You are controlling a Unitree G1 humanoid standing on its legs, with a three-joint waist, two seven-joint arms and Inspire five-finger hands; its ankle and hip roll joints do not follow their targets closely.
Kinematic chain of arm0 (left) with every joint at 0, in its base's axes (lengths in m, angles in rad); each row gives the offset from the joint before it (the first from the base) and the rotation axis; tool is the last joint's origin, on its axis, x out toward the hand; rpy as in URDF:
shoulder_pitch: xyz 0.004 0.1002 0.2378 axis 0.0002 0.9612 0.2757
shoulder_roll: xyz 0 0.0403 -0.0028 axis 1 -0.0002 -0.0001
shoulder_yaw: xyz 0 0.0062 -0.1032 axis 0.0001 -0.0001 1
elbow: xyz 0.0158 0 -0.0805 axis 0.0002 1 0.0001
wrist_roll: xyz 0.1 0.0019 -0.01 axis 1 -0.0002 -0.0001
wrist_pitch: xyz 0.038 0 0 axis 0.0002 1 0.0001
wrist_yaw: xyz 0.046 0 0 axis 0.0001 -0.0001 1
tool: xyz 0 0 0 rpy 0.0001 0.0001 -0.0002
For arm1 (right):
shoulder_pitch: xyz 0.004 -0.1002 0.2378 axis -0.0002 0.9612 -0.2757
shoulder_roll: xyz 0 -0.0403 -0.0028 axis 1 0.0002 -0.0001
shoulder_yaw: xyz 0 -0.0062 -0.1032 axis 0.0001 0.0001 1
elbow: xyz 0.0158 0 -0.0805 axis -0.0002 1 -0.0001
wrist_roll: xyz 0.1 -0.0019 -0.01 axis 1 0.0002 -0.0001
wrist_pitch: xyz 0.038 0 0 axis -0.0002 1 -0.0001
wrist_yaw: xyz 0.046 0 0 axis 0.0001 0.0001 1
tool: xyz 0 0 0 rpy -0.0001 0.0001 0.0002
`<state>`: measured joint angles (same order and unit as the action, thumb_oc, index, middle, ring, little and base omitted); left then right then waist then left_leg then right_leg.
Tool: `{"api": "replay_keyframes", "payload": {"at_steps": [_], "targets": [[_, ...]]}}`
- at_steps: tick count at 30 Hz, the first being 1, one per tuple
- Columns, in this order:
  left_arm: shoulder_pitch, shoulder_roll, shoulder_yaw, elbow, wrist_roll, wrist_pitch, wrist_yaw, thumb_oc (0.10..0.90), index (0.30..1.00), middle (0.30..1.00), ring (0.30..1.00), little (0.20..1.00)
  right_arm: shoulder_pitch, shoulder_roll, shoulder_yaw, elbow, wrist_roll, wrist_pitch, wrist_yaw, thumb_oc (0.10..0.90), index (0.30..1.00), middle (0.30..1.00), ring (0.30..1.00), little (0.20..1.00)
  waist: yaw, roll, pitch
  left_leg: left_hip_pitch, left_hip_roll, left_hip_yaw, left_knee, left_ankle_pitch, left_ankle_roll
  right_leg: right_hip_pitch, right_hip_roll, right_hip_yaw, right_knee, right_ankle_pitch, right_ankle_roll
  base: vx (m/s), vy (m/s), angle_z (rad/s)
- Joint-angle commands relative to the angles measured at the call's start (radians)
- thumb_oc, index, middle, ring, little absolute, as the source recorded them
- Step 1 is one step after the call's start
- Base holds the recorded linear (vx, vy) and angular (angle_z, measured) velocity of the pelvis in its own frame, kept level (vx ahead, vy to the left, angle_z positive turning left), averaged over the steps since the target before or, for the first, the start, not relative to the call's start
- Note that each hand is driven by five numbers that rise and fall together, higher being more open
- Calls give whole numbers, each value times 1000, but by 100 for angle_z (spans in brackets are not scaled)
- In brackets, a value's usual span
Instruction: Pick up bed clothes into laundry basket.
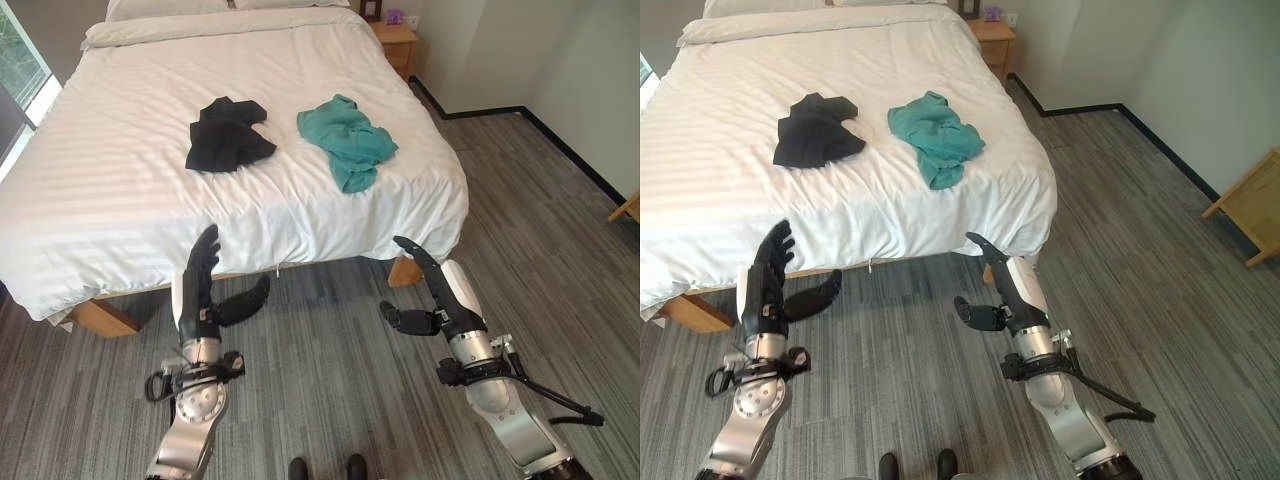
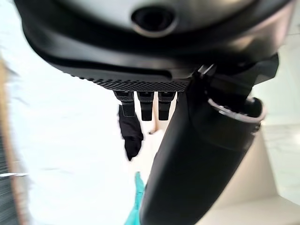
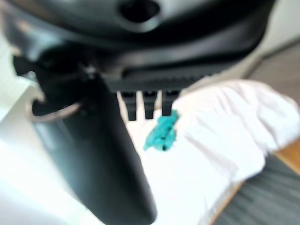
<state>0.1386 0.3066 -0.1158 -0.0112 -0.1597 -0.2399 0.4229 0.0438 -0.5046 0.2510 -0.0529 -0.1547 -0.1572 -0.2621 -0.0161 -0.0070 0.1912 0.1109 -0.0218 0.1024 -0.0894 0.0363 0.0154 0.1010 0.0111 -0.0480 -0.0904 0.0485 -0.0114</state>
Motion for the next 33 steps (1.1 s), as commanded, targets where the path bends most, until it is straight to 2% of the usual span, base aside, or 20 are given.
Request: {"api": "replay_keyframes", "payload": {"at_steps": [1,3,4,9,11,13,14,17,19,21,22,24,25,27,28,29,30,31,32,33], "targets": [[-53,16,26,-41,-56,-92,-49,800,900,900,900,900,-37,48,-88,-55,53,-85,-20,800,900,900,900,900,7,-34,-74,43,72,26,2,-94,-107,25,-161,-1,3,-28,166,0,0,0],[-61,13,17,-33,-75,-83,-65,800,900,900,900,900,-46,50,-84,-45,32,-74,-24,800,900,900,900,900,6,-33,-73,52,71,25,2,-113,-103,31,-164,-2,3,-38,170,30,12,0],[-64,13,17,-32,-76,-84,-65,800,900,900,900,900,-48,50,-84,-44,32,-74,-25,800,900,900,900,900,6,-34,-70,46,70,26,2,-99,-102,25,-164,-1,3,-26,168,17,32,-1],[-94,22,-26,-54,-75,-75,-75,800,900,900,900,900,-69,49,-52,-4,13,-54,-22,800,900,900,900,900,7,-37,-44,50,55,32,2,-119,-72,-1,-179,17,30,-15,188,10,46,-4],[-105,26,-42,-57,-73,-69,-82,800,900,900,900,900,-75,42,-45,10,-19,-44,-19,800,900,900,900,900,9,-38,-31,56,44,25,2,-130,-56,-64,-188,40,145,-7,209,5,64,-19],[-126,32,-62,-47,-62,-63,-79,800,900,900,900,900,-85,25,-42,20,-38,-33,-15,800,900,900,900,900,-5,-41,-4,62,28,10,2,-132,-48,-140,-198,74,292,78,257,25,63,-12],[-137,37,-67,-43,-55,-60,-75,800,900,900,900,900,-93,19,-42,22,-41,-31,-19,800,900,900,900,900,-11,-38,7,63,28,3,2,-134,-46,-176,-196,85,346,101,264,22,30,1],[-152,47,-74,-35,-38,-56,-79,800,900,900,900,900,-95,11,-45,16,-46,-30,-15,800,900,900,900,900,-25,-28,23,65,41,-2,2,-142,-49,-241,-192,75,396,91,245,105,12,12],[-158,47,-78,-24,-38,-57,-81,800,900,900,900,900,-92,4,-51,14,-40,-33,-12,800,900,900,900,900,-47,-24,25,72,49,-12,2,-161,-59,-273,-152,46,335,31,212,228,-30,10],[-153,46,-81,-15,-40,-58,-91,800,900,900,900,900,-91,0,-52,24,-29,-35,-13,800,900,900,900,900,-70,-35,27,92,45,-26,2,-191,-68,-282,-113,30,209,19,195,299,-72,5],[-151,43,-82,-10,-43,-56,-92,800,900,900,900,900,-91,-3,-51,32,-26,-35,-13,800,900,900,900,900,-81,-48,30,110,34,-38,2,-205,-69,-315,-95,25,144,36,191,264,-58,30],[-151,40,-82,-5,-44,-54,-94,800,900,900,900,900,-91,-3,-49,40,-26,-34,-15,800,900,900,900,900,-94,-41,31,124,43,-54,2,-223,-71,-314,-73,7,77,54,192,354,-95,54],[-156,33,-83,10,-38,-48,-94,800,900,900,900,900,-90,-4,-49,52,-27,-30,-19,800,900,900,900,900,-113,-49,33,157,37,-85,2,-256,-78,-370,-42,-10,12,90,201,420,-133,71],[-156,32,-83,10,-38,-48,-94,800,900,900,900,900,-90,-5,-49,53,-27,-30,-19,800,900,900,900,900,-116,-42,30,155,43,-87,2,-261,-79,-370,-37,-15,13,87,201,317,-137,69],[-157,28,-89,14,-30,-46,-103,800,900,900,900,900,-75,-10,-54,50,-41,-26,-16,800,900,900,900,900,-138,-45,26,191,44,-116,2,-292,-86,-418,-20,-22,9,107,207,571,-388,36],[-147,15,-105,18,-31,-52,-118,800,900,900,900,900,-37,-20,-62,39,-56,-30,-8,800,900,900,900,900,-169,-50,10,214,51,-146,2,-314,-97,-410,-30,18,6,123,186,711,-498,50],[-131,13,-114,14,-29,-50,-129,800,900,900,900,900,-14,-28,-69,30,-61,-29,-1,800,900,900,900,900,-180,-42,1,229,69,-157,2,-300,-106,-397,-29,40,16,134,177,532,-417,61],[-115,8,-125,12,-27,-54,-136,800,900,900,900,900,-5,-34,-69,23,-64,-35,9,800,900,900,900,900,-186,-28,-7,240,95,-153,2,-260,-122,-385,-25,46,25,137,170,395,-275,82],[-103,3,-139,10,-31,-59,-142,800,900,900,900,900,0,-46,-71,24,-61,-41,9,800,900,900,900,900,-191,0,-8,249,132,-149,2,-157,-143,-369,-14,51,31,134,162,362,-204,51],[-100,-5,-145,10,-39,-57,-144,800,900,900,900,900,-4,-51,-72,29,-62,-37,11,800,900,900,900,900,-186,21,0,214,155,-134,99,-95,-155,-332,-13,46,26,118,156,271,-217,30]]}}
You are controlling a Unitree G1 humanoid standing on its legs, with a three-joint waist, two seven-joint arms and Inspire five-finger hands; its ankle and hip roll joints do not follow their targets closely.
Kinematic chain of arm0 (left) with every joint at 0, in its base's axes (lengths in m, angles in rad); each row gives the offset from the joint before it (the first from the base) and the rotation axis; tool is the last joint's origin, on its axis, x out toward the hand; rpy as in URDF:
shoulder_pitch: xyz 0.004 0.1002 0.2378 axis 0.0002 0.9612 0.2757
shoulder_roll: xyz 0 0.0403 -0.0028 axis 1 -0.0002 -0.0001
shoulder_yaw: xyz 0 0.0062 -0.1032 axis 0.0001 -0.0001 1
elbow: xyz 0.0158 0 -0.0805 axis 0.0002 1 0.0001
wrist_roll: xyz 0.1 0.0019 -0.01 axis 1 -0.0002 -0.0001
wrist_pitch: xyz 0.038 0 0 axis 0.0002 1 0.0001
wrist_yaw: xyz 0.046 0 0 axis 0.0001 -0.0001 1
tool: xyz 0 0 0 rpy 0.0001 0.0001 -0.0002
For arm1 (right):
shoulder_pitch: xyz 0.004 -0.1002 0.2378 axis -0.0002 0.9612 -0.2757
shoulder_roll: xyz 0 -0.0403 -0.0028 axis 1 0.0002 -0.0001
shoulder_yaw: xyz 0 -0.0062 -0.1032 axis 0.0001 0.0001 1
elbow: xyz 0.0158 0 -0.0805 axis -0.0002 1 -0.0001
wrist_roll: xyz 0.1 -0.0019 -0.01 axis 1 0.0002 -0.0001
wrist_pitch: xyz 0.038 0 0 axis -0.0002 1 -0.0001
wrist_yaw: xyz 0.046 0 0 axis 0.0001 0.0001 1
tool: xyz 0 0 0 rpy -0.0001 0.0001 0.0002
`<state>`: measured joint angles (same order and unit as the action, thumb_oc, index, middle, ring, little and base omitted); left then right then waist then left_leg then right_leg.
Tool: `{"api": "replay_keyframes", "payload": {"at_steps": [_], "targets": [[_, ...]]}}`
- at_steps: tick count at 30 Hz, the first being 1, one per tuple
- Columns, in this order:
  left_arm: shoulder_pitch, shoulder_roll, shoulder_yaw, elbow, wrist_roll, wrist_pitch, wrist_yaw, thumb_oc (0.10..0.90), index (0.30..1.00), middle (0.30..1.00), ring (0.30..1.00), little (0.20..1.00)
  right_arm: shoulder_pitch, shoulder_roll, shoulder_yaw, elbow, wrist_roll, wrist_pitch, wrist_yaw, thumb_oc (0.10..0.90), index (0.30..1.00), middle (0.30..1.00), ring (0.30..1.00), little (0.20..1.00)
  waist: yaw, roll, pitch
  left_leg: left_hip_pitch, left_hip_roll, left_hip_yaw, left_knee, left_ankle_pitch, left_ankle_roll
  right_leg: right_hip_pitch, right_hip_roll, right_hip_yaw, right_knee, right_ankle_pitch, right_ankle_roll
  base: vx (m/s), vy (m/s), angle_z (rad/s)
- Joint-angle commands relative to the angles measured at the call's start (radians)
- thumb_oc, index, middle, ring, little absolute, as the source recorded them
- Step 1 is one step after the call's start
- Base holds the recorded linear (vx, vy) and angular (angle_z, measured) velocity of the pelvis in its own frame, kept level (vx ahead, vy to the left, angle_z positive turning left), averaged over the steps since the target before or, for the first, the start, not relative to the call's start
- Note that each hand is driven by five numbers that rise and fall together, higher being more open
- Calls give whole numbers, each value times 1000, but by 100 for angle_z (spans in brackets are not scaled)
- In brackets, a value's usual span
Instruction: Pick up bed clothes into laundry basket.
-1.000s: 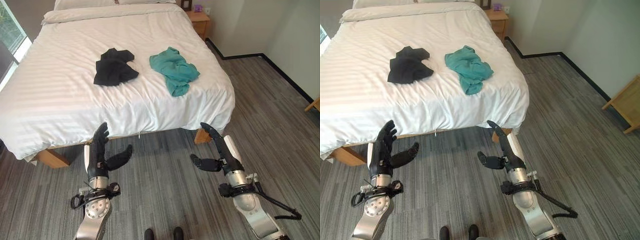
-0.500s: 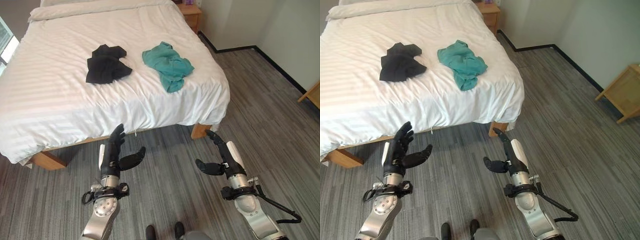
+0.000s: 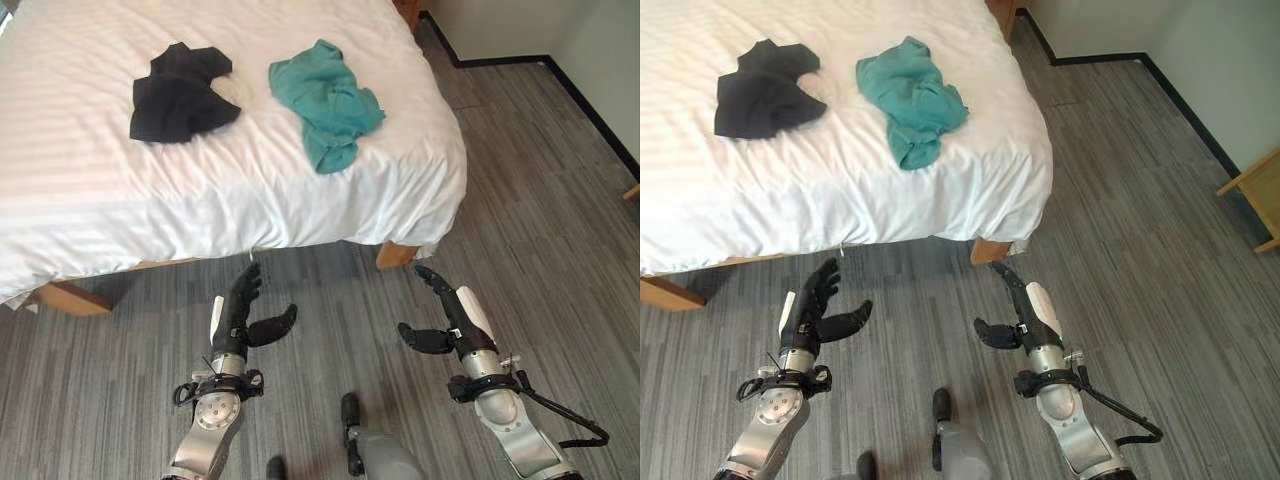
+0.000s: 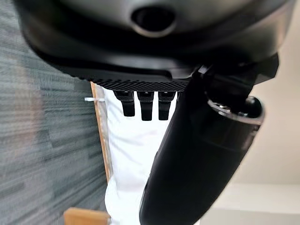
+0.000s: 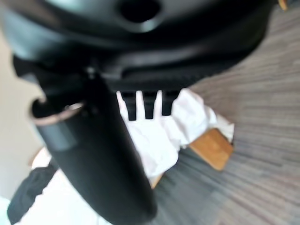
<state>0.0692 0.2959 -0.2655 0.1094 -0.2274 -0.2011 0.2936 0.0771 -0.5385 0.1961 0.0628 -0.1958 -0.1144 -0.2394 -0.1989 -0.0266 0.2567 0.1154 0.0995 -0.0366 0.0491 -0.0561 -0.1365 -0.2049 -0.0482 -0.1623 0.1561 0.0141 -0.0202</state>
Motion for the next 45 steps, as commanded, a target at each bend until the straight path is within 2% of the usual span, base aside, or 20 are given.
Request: {"api": "replay_keyframes", "payload": {"at_steps": [1,2,3,4,6,8,11,12,13,16,19,23,24,25,26,28,32,33,37,45], "targets": [[-42,-3,-6,-107,12,-94,-17,800,900,900,900,900,-50,-31,-20,-87,-24,-78,-13,800,900,900,900,900,6,37,-44,120,27,4,132,103,-35,19,34,158,-227,147,139,174,-130,11],[-42,-2,-6,-106,12,-94,-17,800,900,900,900,900,-50,-30,-20,-86,-24,-77,-13,800,900,900,900,900,5,40,-47,118,29,3,138,95,-34,20,35,156,-229,139,141,127,-210,19],[-55,-5,-16,-111,-2,-97,-22,800,900,900,900,900,-61,-44,-26,-97,-25,-79,-19,800,900,900,900,900,13,21,-31,27,18,11,318,166,-54,58,15,153,-233,123,118,164,-265,22],[-69,0,-24,-115,-8,-102,-21,800,900,900,900,900,-83,-51,-25,-99,-17,-75,-30,800,900,900,900,900,30,-12,-19,-53,-21,21,476,182,-50,92,-8,161,-240,110,101,254,-399,20],[-85,-7,-43,-136,2,-102,-16,800,900,900,900,900,-135,-73,-8,-122,-31,-60,-42,800,900,900,900,900,86,-57,-7,-230,-163,83,674,46,-20,167,-21,234,-243,69,87,462,-338,-31],[-81,-8,-40,-139,4,-103,-18,800,900,900,900,900,-136,-70,-5,-123,-34,-57,-38,800,900,900,900,900,98,-63,-11,-248,-161,126,635,47,-19,177,-29,249,-243,59,90,272,-84,-94],[-67,-6,-41,-139,24,-100,-31,800,900,900,900,900,-120,-67,-5,-121,-42,-57,-27,800,900,900,900,900,118,-50,-18,-294,-104,192,395,19,20,240,-34,274,-243,2,102,438,48,-49],[-55,-10,-47,-136,30,-92,-36,800,900,900,900,900,-106,-65,-5,-115,-54,-53,-25,800,900,900,900,900,134,-19,-28,-301,-88,220,169,32,39,284,-12,281,-243,-50,112,631,139,-12],[-50,-16,-55,-135,31,-86,-37,800,900,900,900,900,-95,-64,-7,-115,-63,-52,-23,800,900,900,900,900,145,-7,-35,-290,-80,225,52,74,41,313,-13,287,-243,-74,116,526,127,-19],[-55,-23,-72,-137,37,-79,-36,800,900,900,900,900,-74,-75,-18,-119,-85,-47,-30,800,900,900,900,900,159,3,-38,-306,-53,233,-120,157,24,376,-36,290,-243,-123,126,441,139,-20],[-76,-36,-92,-130,52,-73,-19,800,900,900,900,900,-65,-99,-36,-130,-148,-29,-58,800,900,900,900,900,167,-3,-41,-397,22,210,-132,223,-33,456,-101,325,-243,-164,164,444,200,-18],[-86,-35,-93,-123,76,-74,1,800,900,900,900,900,-72,-131,-76,-145,-247,4,-104,800,900,900,900,900,159,10,-69,-365,80,244,-128,269,-47,492,-170,353,-243,-168,218,478,302,-81],[-94,-38,-95,-110,90,-73,29,800,900,900,900,900,-61,-145,-122,-153,-296,28,-149,800,900,900,900,900,150,0,-84,-343,81,269,-124,276,-49,510,-217,351,-243,-141,242,671,336,-60],[-114,-29,-98,-91,109,-66,68,800,900,900,900,900,-81,-149,-194,-175,-342,82,-207,800,900,900,900,900,117,-16,-109,-286,55,301,-133,234,-32,479,-270,354,-196,-12,279,473,231,-39],[-117,-29,-98,-90,109,-66,69,800,900,900,900,900,-80,-148,-196,-178,-343,85,-206,800,900,900,900,900,127,-12,-109,-288,62,309,-136,240,-31,469,-266,366,-196,-6,279,407,137,-6],[-129,6,-85,-87,119,-62,90,800,900,900,900,900,-176,-208,-275,-214,-378,128,-291,800,900,900,900,900,103,-19,-109,-234,50,334,-136,208,-9,387,-264,417,-53,140,282,340,129,-40],[-116,47,-39,-84,124,-57,102,800,900,900,900,900,-308,-252,-339,-296,-445,162,-356,800,900,900,900,900,115,-23,-101,-177,61,366,-136,160,10,286,-259,327,0,175,280,298,80,-52],[-103,46,-11,-66,108,-58,101,800,900,900,900,900,-324,-270,-370,-318,-450,161,-370,800,900,900,900,900,112,-38,-102,-149,33,345,-136,117,20,242,-198,301,-47,99,267,181,59,-3],[-49,53,41,-64,74,-55,86,800,900,900,900,900,-327,-285,-386,-277,-379,150,-383,800,900,900,900,900,125,-46,-94,-123,17,301,-136,81,35,202,-126,258,-192,3,228,197,30,47],[67,19,101,-38,19,-57,58,800,900,900,900,900,-418,-356,-206,-131,-316,110,-263,800,900,900,900,900,206,-80,-103,-73,23,284,-136,56,24,282,-155,179,-243,7,238,62,-82,40]]}}
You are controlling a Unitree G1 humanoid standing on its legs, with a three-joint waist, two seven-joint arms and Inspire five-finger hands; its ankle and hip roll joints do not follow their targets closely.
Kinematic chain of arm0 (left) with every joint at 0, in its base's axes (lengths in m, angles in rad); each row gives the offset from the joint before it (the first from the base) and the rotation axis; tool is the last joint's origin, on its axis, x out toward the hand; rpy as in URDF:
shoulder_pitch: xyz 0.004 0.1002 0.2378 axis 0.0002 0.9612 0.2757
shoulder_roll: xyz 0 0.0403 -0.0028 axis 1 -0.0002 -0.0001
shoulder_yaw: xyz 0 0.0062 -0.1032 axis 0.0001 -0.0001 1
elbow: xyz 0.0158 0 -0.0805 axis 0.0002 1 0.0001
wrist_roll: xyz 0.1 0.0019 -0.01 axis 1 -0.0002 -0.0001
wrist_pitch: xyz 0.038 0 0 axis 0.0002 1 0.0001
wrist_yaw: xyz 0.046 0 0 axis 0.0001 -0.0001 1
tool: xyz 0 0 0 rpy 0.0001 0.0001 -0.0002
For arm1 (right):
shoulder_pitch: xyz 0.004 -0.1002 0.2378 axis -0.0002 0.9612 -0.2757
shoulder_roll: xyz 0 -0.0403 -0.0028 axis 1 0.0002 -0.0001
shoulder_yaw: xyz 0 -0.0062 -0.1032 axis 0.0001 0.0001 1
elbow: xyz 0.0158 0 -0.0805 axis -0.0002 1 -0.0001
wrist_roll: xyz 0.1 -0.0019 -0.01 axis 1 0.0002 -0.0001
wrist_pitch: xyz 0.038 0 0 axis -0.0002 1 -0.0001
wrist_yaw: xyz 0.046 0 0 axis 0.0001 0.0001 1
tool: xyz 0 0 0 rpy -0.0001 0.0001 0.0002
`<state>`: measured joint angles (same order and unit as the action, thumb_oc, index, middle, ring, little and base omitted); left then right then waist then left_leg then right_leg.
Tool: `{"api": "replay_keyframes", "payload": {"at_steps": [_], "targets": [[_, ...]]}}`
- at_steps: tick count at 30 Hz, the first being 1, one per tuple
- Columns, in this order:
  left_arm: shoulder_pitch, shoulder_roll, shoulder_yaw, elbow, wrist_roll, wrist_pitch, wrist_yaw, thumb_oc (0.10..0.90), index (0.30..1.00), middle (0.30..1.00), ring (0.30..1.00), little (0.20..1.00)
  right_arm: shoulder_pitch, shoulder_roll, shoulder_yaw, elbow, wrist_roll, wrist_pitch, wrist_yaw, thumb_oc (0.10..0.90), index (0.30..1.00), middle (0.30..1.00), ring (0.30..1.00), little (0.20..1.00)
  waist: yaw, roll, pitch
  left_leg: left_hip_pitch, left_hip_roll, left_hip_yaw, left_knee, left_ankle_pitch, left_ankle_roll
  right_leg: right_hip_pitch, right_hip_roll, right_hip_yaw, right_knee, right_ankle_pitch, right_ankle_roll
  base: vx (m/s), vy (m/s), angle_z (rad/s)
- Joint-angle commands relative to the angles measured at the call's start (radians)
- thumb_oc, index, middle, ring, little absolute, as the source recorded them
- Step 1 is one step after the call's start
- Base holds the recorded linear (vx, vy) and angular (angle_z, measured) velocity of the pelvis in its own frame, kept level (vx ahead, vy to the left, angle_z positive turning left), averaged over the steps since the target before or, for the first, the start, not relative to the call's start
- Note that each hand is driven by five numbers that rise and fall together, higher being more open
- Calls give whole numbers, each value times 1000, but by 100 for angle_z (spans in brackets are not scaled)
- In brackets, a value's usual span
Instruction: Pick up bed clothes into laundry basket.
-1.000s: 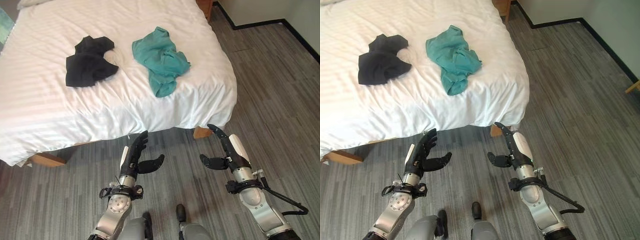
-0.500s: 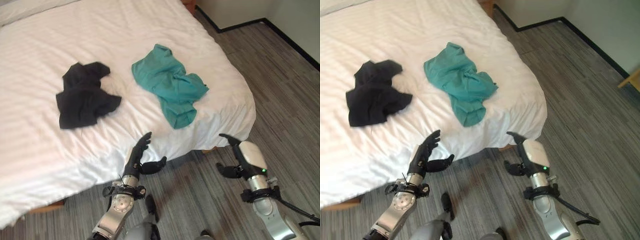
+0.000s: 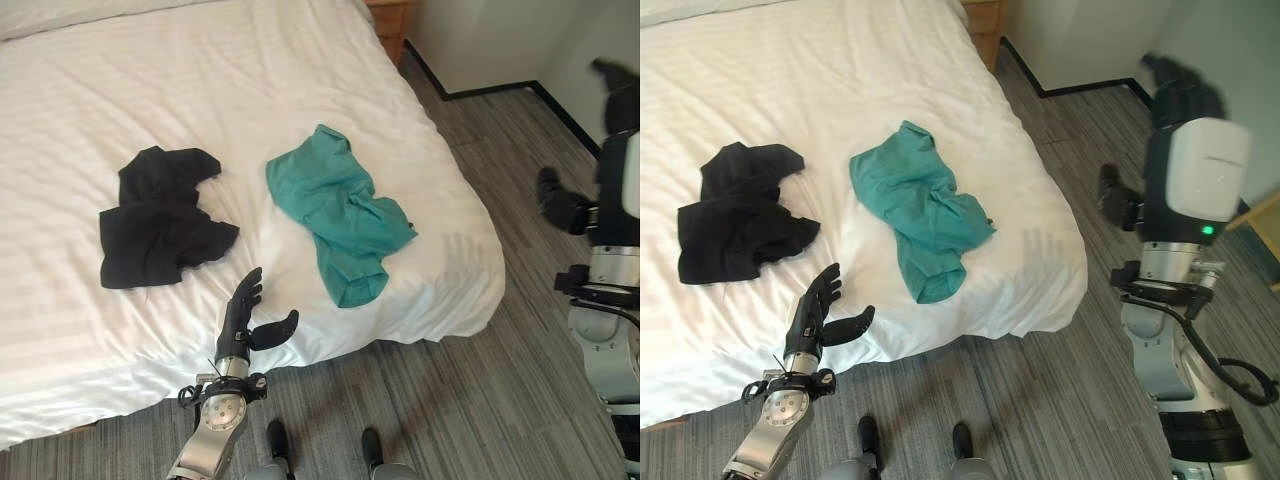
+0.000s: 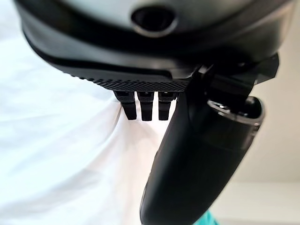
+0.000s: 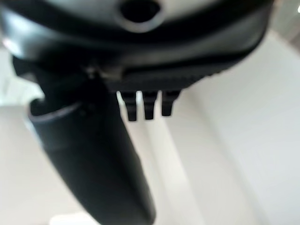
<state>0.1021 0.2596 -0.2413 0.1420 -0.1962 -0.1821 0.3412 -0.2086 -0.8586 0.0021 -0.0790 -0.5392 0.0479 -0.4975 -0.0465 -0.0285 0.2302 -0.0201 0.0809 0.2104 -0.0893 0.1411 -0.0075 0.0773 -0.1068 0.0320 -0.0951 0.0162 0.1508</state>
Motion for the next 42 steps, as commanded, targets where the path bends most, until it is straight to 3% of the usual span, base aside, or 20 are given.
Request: {"api": "replay_keyframes", "payload": {"at_steps": [1,4,6,11,18,21,27,28,29,35,37,38,40,42], "targets": [[59,57,78,-57,-18,-72,-2,800,900,900,900,900,-189,-67,74,65,38,-56,46,800,900,900,900,900,81,-82,-78,70,46,30,2,-139,-108,16,-95,-27,8,-1,62,69,-89,5],[78,70,74,-3,-24,-71,-4,800,900,900,900,900,-359,-92,248,238,62,-44,98,800,900,900,900,900,126,-80,-82,77,48,11,2,-131,-116,40,-98,-51,8,-13,55,84,-109,7],[77,69,79,20,-32,-71,0,800,900,900,900,900,-427,-82,310,300,74,-43,102,800,900,900,900,900,129,-78,-81,77,48,9,2,-130,-118,44,-98,-54,8,-16,52,54,-83,25],[74,79,87,119,-113,-86,11,800,900,900,900,900,-762,25,532,696,134,-13,116,800,900,900,900,900,168,-58,-76,62,47,2,2,-111,-130,49,-97,-62,8,-29,41,59,-67,16],[45,74,90,261,-131,-91,18,800,900,900,900,900,-852,152,588,965,169,-19,116,800,900,900,900,900,186,-27,-60,13,41,-26,2,-89,-136,29,-95,-69,8,-40,31,33,-18,11],[-16,49,79,476,-176,-80,10,800,900,900,900,900,-828,227,579,1081,191,-25,114,800,900,900,900,900,194,-6,-38,-54,38,-49,2,-67,-146,-24,-85,-69,8,-39,27,-51,-23,24],[-72,-6,82,826,-226,-60,-27,800,900,900,900,900,-807,275,602,1200,180,-32,136,800,900,900,900,900,196,9,-18,-146,42,-68,2,-40,-163,-101,-63,-80,8,-40,24,-17,-10,12],[-75,-15,79,896,-219,-48,-40,800,900,900,900,900,-803,277,605,1224,180,-33,143,504,455,455,455,455,198,10,-12,-159,44,-69,2,-37,-166,-111,-59,-80,8,-42,24,0,0,0],[-77,-28,81,962,-225,-39,-57,800,900,900,900,900,-805,281,613,1244,181,-34,148,400,300,300,300,300,198,11,-10,-171,46,-71,2,-34,-168,-121,-54,-83,8,-45,23,0,0,0],[-52,-34,150,1184,-181,21,-83,800,900,900,900,900,-895,219,649,1267,191,-39,172,400,300,300,300,300,195,3,-6,-147,56,-64,2,-35,-173,-98,-46,-81,8,-54,24,14,8,3],[-46,-12,196,1226,-162,36,-75,800,900,900,900,900,-962,166,646,1251,219,-43,160,400,300,300,300,300,190,-5,-12,-121,58,-55,2,-41,-173,-75,-54,-80,8,-50,27,33,20,1],[-44,13,230,1243,-152,44,-71,800,900,900,900,900,-1044,86,630,1215,266,-45,138,400,300,300,300,300,179,-15,-23,-89,56,-49,2,-54,-173,-51,-63,-79,8,-50,32,56,32,3],[-46,21,245,1244,-149,45,-67,800,900,900,900,900,-1048,58,619,1191,280,-43,125,400,300,300,300,300,174,-18,-32,-83,58,-47,2,-56,-172,-49,-65,-78,8,-45,33,26,13,2],[-42,41,275,1248,-140,52,-61,800,900,900,900,900,-1093,-38,588,1118,317,-44,92,400,300,300,300,300,161,-25,-52,-61,56,-44,2,-68,-172,-33,-74,-81,8,-42,38,75,20,2]]}}
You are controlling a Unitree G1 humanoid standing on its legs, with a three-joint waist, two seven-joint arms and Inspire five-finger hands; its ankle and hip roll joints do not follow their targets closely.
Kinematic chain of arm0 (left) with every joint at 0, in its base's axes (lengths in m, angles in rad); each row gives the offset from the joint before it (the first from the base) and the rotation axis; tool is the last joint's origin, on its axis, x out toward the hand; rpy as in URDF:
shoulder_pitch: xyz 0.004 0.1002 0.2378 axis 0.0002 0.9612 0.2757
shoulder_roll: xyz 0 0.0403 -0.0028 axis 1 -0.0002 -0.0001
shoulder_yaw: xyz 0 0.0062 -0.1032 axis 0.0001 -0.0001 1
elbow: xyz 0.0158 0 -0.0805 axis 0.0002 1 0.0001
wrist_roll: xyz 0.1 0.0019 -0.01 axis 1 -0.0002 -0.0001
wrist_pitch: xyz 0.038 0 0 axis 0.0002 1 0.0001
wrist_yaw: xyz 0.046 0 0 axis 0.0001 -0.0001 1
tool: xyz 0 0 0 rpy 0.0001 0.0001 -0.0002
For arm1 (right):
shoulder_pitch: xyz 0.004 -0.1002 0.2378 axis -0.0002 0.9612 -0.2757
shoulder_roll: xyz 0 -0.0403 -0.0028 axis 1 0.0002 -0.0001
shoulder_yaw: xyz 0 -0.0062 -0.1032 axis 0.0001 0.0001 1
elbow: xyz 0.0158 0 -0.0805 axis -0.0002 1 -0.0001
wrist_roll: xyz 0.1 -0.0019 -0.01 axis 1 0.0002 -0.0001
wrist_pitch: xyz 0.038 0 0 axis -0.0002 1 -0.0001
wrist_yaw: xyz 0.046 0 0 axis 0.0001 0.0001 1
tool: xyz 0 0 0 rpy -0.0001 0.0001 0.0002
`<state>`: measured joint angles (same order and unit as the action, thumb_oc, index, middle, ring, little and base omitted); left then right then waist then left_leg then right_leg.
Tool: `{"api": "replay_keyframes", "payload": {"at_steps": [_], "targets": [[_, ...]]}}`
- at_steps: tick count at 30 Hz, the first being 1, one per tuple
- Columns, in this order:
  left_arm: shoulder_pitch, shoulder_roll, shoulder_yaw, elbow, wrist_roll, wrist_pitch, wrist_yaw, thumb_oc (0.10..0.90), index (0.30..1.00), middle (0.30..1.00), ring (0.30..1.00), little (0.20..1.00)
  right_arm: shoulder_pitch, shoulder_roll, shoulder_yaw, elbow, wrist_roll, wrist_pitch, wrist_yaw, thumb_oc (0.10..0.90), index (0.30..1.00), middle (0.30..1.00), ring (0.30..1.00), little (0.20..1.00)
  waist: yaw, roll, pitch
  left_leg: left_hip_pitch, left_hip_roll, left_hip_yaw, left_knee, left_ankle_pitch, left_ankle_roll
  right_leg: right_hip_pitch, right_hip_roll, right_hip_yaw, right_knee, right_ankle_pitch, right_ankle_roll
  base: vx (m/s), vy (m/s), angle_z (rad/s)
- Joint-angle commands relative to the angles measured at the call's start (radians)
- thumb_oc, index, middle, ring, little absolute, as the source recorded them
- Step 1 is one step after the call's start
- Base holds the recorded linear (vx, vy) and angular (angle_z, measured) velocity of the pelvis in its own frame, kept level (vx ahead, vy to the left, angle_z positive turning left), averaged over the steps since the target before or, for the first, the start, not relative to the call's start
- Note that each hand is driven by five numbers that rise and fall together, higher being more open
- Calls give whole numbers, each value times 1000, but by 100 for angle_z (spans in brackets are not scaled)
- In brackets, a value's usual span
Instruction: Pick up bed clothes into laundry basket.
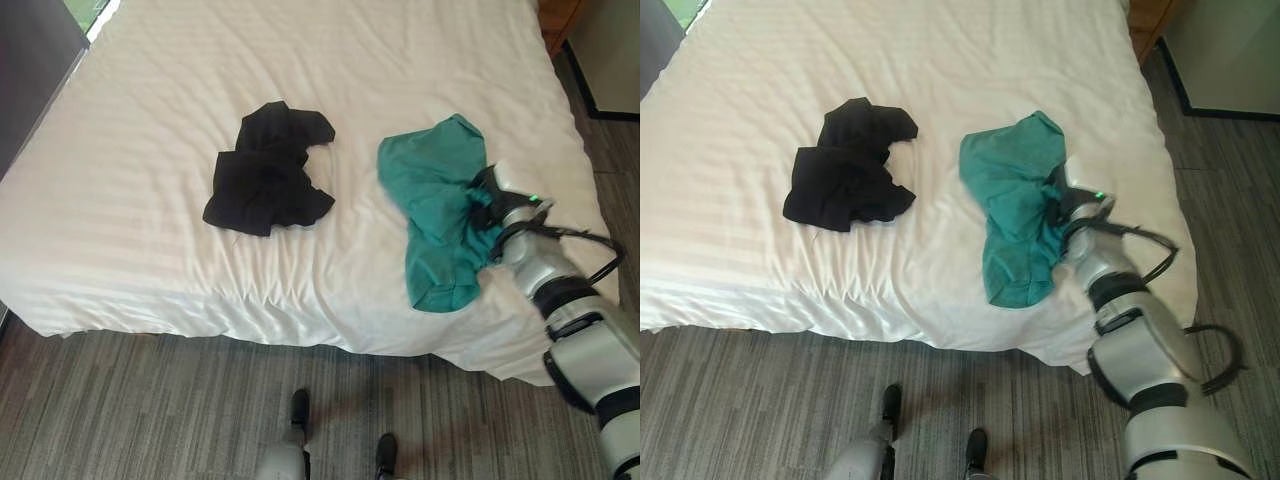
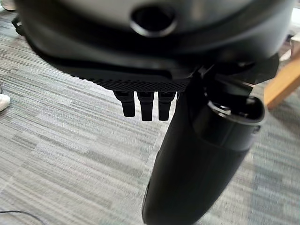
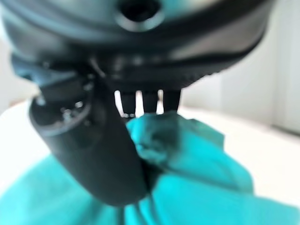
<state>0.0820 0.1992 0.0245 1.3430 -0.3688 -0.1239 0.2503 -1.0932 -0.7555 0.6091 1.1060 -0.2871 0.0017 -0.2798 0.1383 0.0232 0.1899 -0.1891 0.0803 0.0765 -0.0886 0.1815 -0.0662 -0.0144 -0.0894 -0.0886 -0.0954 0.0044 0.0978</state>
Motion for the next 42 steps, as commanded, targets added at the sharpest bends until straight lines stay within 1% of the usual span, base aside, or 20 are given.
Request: {"api": "replay_keyframes", "payload": {"at_steps": [1,2,4,5,6,11,14,16,20,21,22,23,26,29,31,32,33,36,39,42], "targets": [[-22,115,43,45,42,2,37,800,900,900,900,900,-194,-247,-68,-229,87,0,-164,400,300,300,300,300,-46,-77,-31,126,57,92,1,-118,-113,71,-97,36,8,-28,96,69,14,6],[-21,117,42,44,42,2,37,800,900,900,900,900,-185,-250,-75,-236,86,3,-164,400,300,300,300,300,-45,-79,-31,126,56,91,1,-118,-113,72,-97,35,8,-28,96,56,15,6],[-29,138,74,-14,99,-2,62,800,900,900,900,900,-22,-422,-245,-500,76,-5,-228,400,300,300,300,300,-90,-63,-56,151,55,94,1,-132,-113,86,-104,33,8,-24,103,49,8,1],[-29,144,70,-16,100,-1,63,800,900,900,900,900,9,-425,-273,-515,73,-1,-227,400,300,300,300,300,-86,-68,-56,152,55,92,1,-133,-113,88,-104,31,8,-24,103,49,-7,4],[-30,145,102,-95,82,-21,66,800,900,900,900,900,200,-489,-450,-596,94,-16,-266,400,300,300,300,300,-119,-47,-66,164,57,95,1,-139,-112,92,-110,30,8,-23,106,15,-12,4],[-50,235,149,-257,31,-57,89,800,900,900,900,900,732,-427,-874,-670,143,-39,-289,400,300,300,300,300,-148,-48,-82,182,69,103,1,-146,-111,102,-108,32,8,-28,109,7,-36,-5],[-101,311,166,-415,19,-93,144,800,900,900,900,900,936,-323,-967,-567,181,-42,-282,400,300,300,300,300,-168,-40,-71,196,81,120,1,-147,-109,97,-99,61,8,-26,107,-26,-61,-24],[-119,342,176,-483,30,-100,174,800,900,900,900,900,990,-285,-965,-522,168,-26,-270,400,300,300,300,300,-180,-37,-66,205,89,133,1,-147,-109,92,-92,78,8,-24,105,-5,-42,-48],[-200,461,230,-758,142,-97,269,800,900,900,900,900,1103,-103,-846,-162,129,27,-209,400,300,300,300,300,-203,-28,-38,262,113,171,1,-127,-98,100,-53,132,8,-48,82,-26,-100,-44],[-253,500,244,-816,168,-93,299,800,900,900,900,900,1105,-32,-794,-7,155,35,-165,400,300,300,300,300,-202,-36,-3,231,123,159,74,-96,-102,110,-43,138,8,-49,62,-90,-136,-41],[-254,501,245,-816,168,-92,299,800,900,900,900,900,1101,-31,-792,-4,156,34,-166,400,300,300,300,300,-204,-36,-3,228,124,158,77,-96,-102,108,-43,137,8,-48,62,-197,-233,-22],[-349,572,245,-843,185,-93,336,800,900,900,900,900,1113,25,-733,142,184,51,-113,400,300,300,300,300,-184,-46,40,150,119,83,192,-43,-115,125,-37,140,8,-50,43,-109,-169,-7],[-438,657,252,-862,179,-98,369,800,900,900,900,900,1144,86,-708,284,223,68,-53,400,300,300,300,300,-193,-51,41,105,93,6,214,-68,-108,126,-38,145,8,-52,42,-14,-101,-4],[-441,660,249,-860,178,-97,370,800,900,900,900,900,1143,89,-708,286,224,66,-53,400,300,300,300,300,-191,-55,41,107,91,7,213,-69,-107,127,-40,146,8,-54,43,32,3,-22],[-434,684,284,-918,178,-95,377,800,900,900,900,900,1185,120,-717,343,245,75,-27,400,300,300,300,300,-168,-28,29,117,17,-119,76,-104,-80,120,-31,205,8,-40,42,157,68,-7],[-423,690,292,-929,199,-83,370,800,900,900,900,900,1192,124,-722,352,244,72,-19,400,300,300,300,300,-166,-13,23,135,8,-152,29,-106,-74,119,-19,223,8,-44,40,216,121,-51],[-470,710,258,-919,251,-63,353,800,900,900,900,900,1207,134,-737,343,273,57,-2,400,300,300,300,300,-202,12,3,159,16,-123,1,-118,-75,112,-13,233,8,-48,44,146,99,-83],[-547,739,178,-857,312,-14,325,800,900,900,900,900,1213,158,-718,323,290,55,6,400,300,300,300,300,-238,23,-11,181,13,-91,1,-124,-72,101,-28,238,8,-40,50,129,109,-19],[-591,741,130,-807,326,2,308,800,900,900,900,900,1195,158,-704,311,287,58,5,400,300,300,300,300,-242,19,-4,185,12,-74,1,-132,-70,95,-35,252,8,-37,56,105,48,-22],[-686,728,7,-648,381,34,258,800,900,900,900,900,1157,44,-692,305,279,51,57,400,300,300,300,300,-261,-3,-1,176,11,-45,1,-150,-71,68,-37,258,8,-38,68,46,2,-23]]}}
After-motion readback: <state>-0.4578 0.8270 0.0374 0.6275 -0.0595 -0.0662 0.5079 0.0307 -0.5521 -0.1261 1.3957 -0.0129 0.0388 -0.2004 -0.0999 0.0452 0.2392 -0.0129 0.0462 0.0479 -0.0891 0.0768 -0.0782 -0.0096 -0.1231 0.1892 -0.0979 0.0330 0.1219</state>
